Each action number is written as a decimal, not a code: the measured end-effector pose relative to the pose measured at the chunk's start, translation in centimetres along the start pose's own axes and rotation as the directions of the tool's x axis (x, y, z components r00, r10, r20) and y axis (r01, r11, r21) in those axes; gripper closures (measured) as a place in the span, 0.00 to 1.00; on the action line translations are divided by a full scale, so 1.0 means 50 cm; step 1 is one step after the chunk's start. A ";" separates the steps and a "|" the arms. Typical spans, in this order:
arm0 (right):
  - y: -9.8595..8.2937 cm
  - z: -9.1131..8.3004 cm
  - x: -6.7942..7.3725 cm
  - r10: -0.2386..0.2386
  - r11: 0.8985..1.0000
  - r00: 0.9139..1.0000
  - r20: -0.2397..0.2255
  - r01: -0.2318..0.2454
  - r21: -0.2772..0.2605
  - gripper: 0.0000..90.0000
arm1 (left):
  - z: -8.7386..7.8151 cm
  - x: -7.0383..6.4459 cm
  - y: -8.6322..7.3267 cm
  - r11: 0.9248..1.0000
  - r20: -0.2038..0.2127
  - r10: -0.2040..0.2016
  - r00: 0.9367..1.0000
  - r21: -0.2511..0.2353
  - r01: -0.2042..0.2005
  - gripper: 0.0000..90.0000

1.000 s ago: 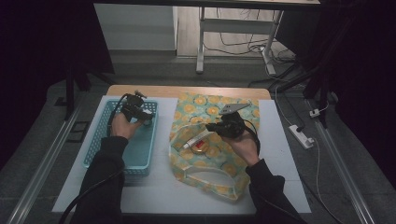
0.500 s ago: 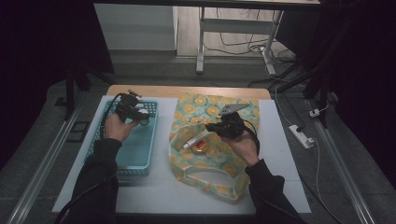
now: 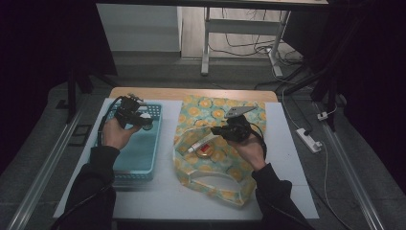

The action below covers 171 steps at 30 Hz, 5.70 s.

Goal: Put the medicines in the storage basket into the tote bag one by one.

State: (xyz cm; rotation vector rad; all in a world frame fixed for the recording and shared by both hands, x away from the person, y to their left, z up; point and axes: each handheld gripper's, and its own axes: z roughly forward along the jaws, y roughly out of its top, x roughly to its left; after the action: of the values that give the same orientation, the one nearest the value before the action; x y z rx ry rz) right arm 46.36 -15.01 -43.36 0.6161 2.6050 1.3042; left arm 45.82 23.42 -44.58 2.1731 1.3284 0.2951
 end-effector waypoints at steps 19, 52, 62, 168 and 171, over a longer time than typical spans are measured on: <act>0.000 0.000 0.000 0.005 1.000 1.000 -0.001 -0.005 -0.002 1.00 | -0.073 -0.046 -0.014 0.998 0.044 0.040 0.998 -0.047 -0.038 0.56; 0.002 -0.003 0.001 0.006 1.000 1.000 -0.001 -0.006 -0.008 1.00 | -0.062 -0.202 0.014 0.975 0.205 0.218 0.954 -0.097 -0.201 0.56; 0.002 -0.004 -0.001 0.007 1.000 1.000 0.001 -0.007 -0.011 1.00 | -0.030 -0.247 0.026 0.965 0.243 0.259 0.935 -0.099 -0.241 0.56; -0.005 0.005 -0.004 0.001 1.000 1.000 0.007 -0.002 0.014 1.00 | 0.054 -0.343 0.009 0.943 0.373 0.322 0.870 -0.206 -0.261 0.01; -0.005 0.006 -0.003 0.000 1.000 1.000 0.006 0.000 0.014 1.00 | 0.052 -0.350 -0.003 0.939 0.359 0.333 0.872 -0.211 -0.272 0.01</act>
State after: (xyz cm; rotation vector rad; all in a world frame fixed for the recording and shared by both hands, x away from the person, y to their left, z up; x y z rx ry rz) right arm 46.52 -15.00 -43.71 0.6209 2.6114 1.2836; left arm 38.47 7.32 -44.95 2.1602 0.7184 0.0706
